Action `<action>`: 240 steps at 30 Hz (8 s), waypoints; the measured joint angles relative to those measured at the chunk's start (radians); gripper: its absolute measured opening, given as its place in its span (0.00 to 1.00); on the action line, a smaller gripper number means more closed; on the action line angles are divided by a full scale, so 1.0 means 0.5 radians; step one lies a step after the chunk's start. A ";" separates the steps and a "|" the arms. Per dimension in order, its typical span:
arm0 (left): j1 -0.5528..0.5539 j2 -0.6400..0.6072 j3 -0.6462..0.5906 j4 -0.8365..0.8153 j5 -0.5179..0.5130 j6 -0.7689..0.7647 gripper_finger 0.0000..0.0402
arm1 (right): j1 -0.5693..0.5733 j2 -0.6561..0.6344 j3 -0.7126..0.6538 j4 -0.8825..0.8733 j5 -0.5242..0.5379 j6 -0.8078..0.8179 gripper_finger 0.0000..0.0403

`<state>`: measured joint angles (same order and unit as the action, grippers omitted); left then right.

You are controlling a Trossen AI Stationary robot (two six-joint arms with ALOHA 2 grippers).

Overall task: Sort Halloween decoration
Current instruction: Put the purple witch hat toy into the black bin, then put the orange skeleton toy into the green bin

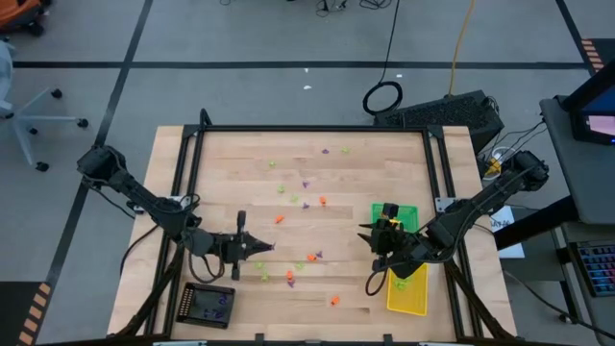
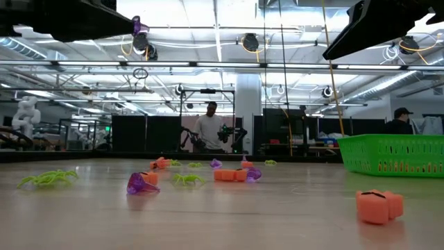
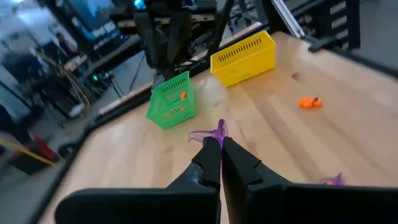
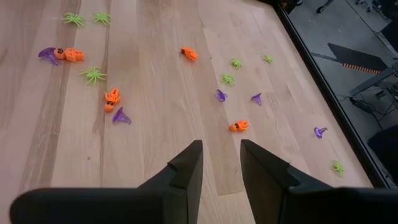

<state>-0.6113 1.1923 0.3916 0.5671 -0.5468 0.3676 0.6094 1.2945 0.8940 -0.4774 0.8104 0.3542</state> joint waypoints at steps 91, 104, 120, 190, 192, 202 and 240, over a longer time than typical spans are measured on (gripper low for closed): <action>0.004 0.000 0.002 0.000 -0.215 -0.356 0.00 | -0.001 0.000 0.000 0.005 0.001 -0.007 0.23; -0.014 0.001 0.226 -0.314 0.153 -0.827 0.00 | -0.001 0.000 0.000 0.005 0.001 -0.007 0.23; -0.246 0.001 0.835 -1.656 0.530 -1.680 0.00 | -0.001 0.000 0.000 0.008 0.001 -0.007 0.23; -0.848 0.383 0.850 -2.008 0.855 -2.759 0.34 | -0.002 0.002 0.000 0.097 0.001 -0.015 0.23; -0.805 0.359 0.871 -2.007 0.856 -2.763 0.34 | -0.002 0.002 0.000 0.101 0.001 -0.015 0.23; -0.551 0.264 1.023 -2.000 0.552 -2.272 0.34 | -0.003 0.002 0.001 0.121 0.001 -0.015 0.23; -0.128 0.732 0.926 -1.815 0.021 -1.789 0.34 | -0.120 0.232 0.002 0.725 -0.466 -0.152 0.23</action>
<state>-0.6751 1.5581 0.8547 -0.3402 -0.5362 -0.5267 0.5495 1.4107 0.8948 -0.1151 0.5776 0.2782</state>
